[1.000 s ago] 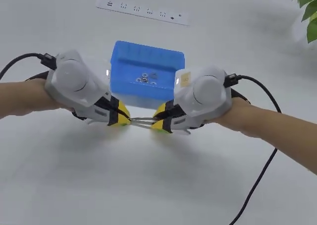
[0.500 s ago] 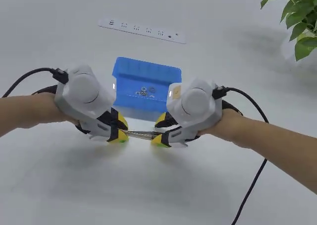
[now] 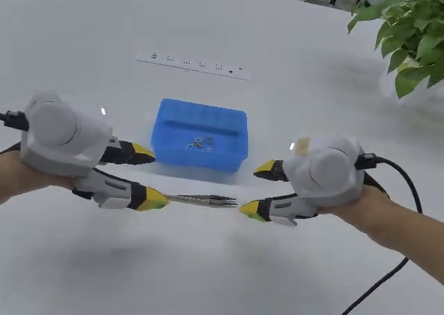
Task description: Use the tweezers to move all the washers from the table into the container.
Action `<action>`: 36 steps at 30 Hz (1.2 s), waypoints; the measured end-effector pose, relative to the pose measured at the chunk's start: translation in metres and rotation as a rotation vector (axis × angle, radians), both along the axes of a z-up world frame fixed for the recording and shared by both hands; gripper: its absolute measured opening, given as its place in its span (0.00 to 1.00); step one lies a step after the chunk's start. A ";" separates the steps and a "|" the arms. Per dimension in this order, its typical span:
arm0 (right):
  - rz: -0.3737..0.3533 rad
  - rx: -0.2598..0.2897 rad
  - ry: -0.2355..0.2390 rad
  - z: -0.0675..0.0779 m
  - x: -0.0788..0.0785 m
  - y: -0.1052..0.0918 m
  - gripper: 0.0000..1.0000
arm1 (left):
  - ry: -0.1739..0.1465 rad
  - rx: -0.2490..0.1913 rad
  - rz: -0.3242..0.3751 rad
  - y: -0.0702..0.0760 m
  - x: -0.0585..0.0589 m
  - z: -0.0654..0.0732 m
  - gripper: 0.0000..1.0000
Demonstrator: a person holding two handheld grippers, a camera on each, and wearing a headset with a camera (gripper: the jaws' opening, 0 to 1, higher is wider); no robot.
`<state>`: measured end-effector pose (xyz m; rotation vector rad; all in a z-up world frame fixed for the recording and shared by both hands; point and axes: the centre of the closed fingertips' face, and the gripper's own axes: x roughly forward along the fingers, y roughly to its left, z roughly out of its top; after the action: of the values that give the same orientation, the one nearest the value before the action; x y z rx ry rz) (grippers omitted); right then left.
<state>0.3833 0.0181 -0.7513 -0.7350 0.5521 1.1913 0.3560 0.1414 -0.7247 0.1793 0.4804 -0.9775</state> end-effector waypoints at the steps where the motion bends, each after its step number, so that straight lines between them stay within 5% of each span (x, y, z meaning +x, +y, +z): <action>1: -0.003 0.005 -0.007 0.003 -0.001 -0.001 0.46 | -0.010 -0.056 0.025 -0.002 0.000 0.011 0.57; 3: -0.011 0.045 -0.004 0.013 -0.008 -0.002 0.50 | -0.056 -0.085 0.022 -0.004 -0.004 0.027 0.62; 7: 0.017 0.070 -0.005 0.024 -0.025 -0.006 0.63 | -0.118 -0.073 0.006 -0.004 -0.018 0.046 0.82; 11: 0.021 0.119 -0.005 0.037 -0.035 -0.011 0.74 | -0.131 -0.037 -0.019 0.002 -0.037 0.051 1.00; 17: 0.005 0.138 -0.007 0.048 -0.044 -0.024 1.00 | -0.137 0.044 -0.048 0.015 -0.065 0.051 1.00; 29: -0.001 0.171 -0.026 0.065 -0.051 -0.029 1.00 | -0.184 0.031 0.015 0.023 -0.070 0.074 1.00; 36: -0.016 0.203 -0.017 0.077 -0.050 -0.031 0.99 | -0.178 0.060 0.017 0.024 -0.075 0.075 1.00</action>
<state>0.3335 -0.0132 -0.6745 -0.5660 0.4148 1.2055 0.2814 0.1654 -0.6500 0.3126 0.3478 -0.9218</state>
